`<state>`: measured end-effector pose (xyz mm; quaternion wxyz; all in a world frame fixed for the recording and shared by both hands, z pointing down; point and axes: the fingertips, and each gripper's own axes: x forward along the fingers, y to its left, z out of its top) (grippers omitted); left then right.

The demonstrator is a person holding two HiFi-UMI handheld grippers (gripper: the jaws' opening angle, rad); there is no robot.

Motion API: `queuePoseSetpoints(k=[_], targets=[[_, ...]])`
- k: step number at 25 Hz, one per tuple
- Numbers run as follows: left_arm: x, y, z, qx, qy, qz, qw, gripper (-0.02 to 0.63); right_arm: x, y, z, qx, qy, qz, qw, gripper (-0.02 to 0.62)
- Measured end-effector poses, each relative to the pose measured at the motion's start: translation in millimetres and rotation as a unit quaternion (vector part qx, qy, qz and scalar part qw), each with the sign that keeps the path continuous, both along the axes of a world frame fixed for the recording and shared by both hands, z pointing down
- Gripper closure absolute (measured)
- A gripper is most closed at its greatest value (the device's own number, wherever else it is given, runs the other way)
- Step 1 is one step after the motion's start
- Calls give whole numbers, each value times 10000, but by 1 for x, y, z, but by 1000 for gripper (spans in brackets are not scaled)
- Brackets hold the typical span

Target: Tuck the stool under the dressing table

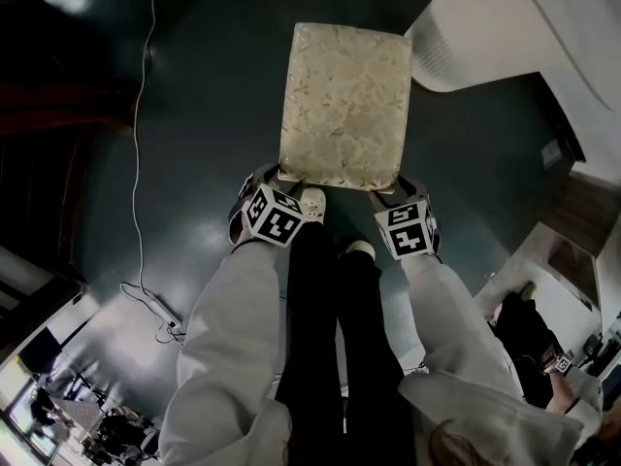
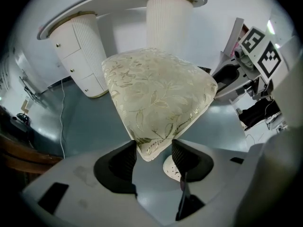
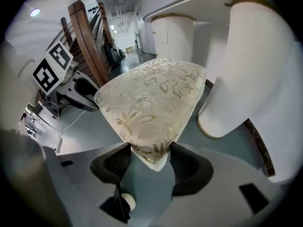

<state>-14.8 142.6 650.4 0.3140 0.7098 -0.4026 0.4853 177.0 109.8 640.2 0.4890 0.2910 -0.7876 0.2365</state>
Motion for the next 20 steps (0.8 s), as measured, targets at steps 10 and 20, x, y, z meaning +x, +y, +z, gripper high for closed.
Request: queuePoseSetpoints(k=[10, 20], targets=[[-28, -38, 1, 130, 117, 229, 9996, 371, -28, -29, -2, 20, 81, 312, 9995, 282], [-52, -89, -3, 252, 186, 380, 9988, 376, -52, -76, -6, 71, 94, 553, 9984, 284]])
